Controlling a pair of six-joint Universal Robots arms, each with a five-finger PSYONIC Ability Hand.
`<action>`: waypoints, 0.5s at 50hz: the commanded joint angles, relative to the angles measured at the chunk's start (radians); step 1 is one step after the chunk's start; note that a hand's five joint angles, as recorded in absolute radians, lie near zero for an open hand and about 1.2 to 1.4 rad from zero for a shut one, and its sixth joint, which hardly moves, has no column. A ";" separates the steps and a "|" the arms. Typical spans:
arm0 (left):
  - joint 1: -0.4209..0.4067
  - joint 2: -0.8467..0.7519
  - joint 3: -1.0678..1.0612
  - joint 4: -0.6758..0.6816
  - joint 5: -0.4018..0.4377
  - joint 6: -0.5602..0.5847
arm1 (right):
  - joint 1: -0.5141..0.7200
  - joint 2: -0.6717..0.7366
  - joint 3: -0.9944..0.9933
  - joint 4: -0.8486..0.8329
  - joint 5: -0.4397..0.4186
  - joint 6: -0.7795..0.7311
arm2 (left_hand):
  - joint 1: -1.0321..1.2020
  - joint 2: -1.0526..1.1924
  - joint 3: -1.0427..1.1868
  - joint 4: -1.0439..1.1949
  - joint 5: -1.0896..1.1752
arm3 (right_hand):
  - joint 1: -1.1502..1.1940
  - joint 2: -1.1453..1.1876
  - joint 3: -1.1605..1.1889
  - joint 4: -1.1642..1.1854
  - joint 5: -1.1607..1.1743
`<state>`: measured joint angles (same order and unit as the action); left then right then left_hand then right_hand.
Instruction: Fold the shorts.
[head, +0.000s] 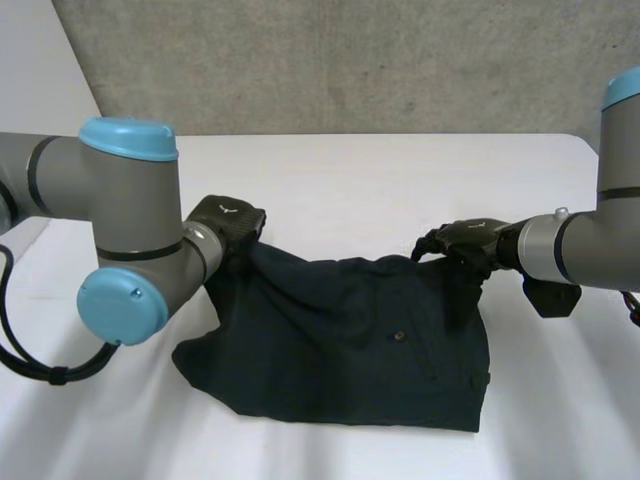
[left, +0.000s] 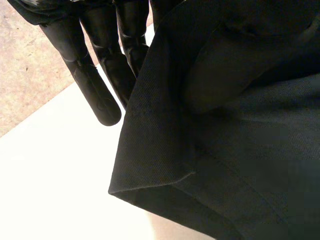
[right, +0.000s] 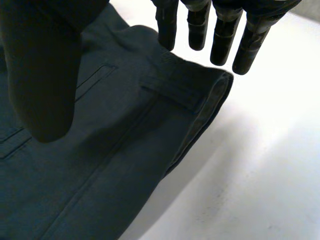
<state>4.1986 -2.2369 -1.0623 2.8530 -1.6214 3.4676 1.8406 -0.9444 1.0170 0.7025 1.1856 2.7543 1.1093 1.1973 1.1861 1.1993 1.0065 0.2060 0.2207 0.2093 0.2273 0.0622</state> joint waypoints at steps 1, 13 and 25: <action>0.005 0.056 -0.065 0.003 0.008 -0.001 | -0.004 0.134 -0.118 0.055 -0.026 0.076 | 0.287 0.199 0.210 0.197 0.215 | -0.031 -0.046 -0.035 -0.053 -0.062; 0.003 0.077 -0.090 0.002 0.011 0.002 | 0.008 0.246 -0.241 -0.063 -0.026 0.237 | 0.287 0.199 0.210 0.197 0.215 | 0.155 0.140 0.151 0.133 0.124; 0.005 0.082 -0.087 0.008 0.011 0.004 | 0.009 0.331 -0.333 -0.080 -0.026 0.280 | 0.287 0.199 0.210 0.197 0.215 | 0.272 0.257 0.269 0.251 0.241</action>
<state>4.2016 -2.1574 -1.1547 2.8571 -1.6106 3.4713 1.8490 -0.6394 0.7007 0.6166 1.1619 3.0368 1.1093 1.1973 1.1861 1.1993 1.0067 0.3129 0.3539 0.3682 0.3681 0.1791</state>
